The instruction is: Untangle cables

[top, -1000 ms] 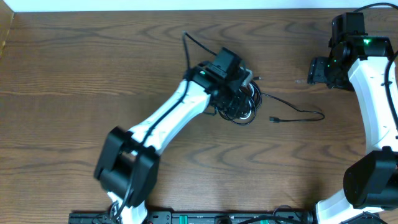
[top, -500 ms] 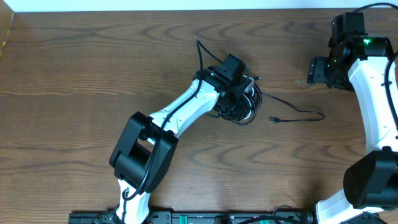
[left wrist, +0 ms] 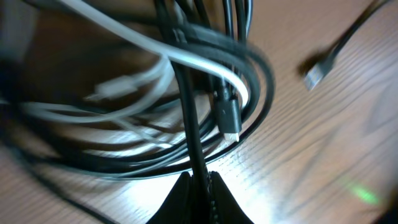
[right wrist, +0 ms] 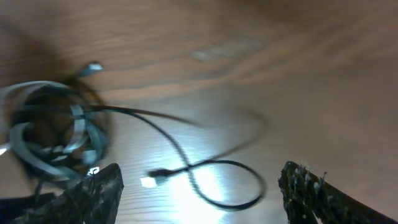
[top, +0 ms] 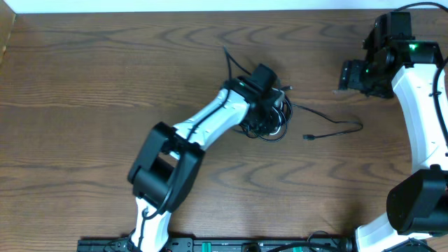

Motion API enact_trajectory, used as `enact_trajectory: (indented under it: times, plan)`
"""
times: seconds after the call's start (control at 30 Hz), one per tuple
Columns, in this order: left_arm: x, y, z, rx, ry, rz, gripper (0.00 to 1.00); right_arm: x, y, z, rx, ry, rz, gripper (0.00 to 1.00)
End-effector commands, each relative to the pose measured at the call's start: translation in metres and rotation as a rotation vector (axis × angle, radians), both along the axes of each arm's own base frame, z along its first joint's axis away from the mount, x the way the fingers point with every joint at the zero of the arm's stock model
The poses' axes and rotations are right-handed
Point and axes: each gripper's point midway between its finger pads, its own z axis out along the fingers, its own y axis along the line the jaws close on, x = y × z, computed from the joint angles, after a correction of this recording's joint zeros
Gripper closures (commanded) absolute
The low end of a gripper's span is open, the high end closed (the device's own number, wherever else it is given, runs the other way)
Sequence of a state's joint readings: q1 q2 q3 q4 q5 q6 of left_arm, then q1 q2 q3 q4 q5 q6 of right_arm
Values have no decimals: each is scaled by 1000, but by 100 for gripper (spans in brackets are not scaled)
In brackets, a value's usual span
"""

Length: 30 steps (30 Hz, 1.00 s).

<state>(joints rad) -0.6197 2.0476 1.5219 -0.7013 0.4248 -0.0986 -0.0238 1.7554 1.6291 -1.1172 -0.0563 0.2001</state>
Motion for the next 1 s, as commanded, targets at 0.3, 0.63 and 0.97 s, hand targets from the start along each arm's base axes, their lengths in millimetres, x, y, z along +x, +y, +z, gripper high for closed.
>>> enact_trajectory:
  times: [0.3,0.63,0.97]
  plan:
    - [34,32,205,-309,-308,255,93,17,125,44,475,-201,415,23]
    - [43,62,293,-492,-495,345,92,20,157,41,369,-238,491,23]
    - [37,97,400,-700,-778,407,92,19,170,19,359,-184,510,23]
